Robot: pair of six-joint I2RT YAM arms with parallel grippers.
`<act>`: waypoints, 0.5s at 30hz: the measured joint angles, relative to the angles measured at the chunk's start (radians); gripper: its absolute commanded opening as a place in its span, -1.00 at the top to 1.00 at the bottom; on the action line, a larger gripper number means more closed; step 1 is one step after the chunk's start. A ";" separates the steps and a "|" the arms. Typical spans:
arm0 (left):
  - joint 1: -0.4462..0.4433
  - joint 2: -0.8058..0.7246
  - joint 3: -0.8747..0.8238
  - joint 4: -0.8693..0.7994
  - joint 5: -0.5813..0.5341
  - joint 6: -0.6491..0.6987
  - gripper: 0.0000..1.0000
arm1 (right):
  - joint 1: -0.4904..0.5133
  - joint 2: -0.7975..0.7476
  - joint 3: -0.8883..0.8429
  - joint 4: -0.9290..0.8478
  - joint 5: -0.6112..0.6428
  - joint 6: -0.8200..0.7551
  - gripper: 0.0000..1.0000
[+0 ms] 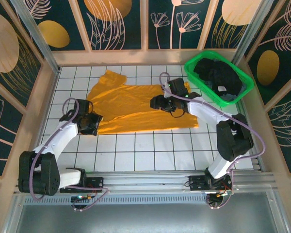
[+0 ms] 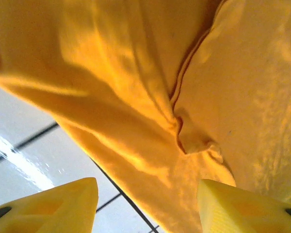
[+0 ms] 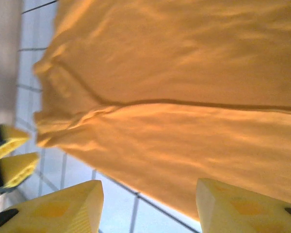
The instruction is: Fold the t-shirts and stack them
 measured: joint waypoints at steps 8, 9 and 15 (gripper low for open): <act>-0.085 0.215 0.043 0.131 0.049 -0.100 0.10 | 0.010 0.014 0.004 0.035 -0.040 0.001 -0.06; -0.091 0.231 0.052 0.136 0.051 -0.104 0.13 | 0.010 0.014 0.004 0.037 -0.039 0.001 -0.06; -0.094 0.268 0.089 0.162 0.043 -0.112 0.25 | 0.010 0.014 0.003 0.037 -0.039 0.004 -0.05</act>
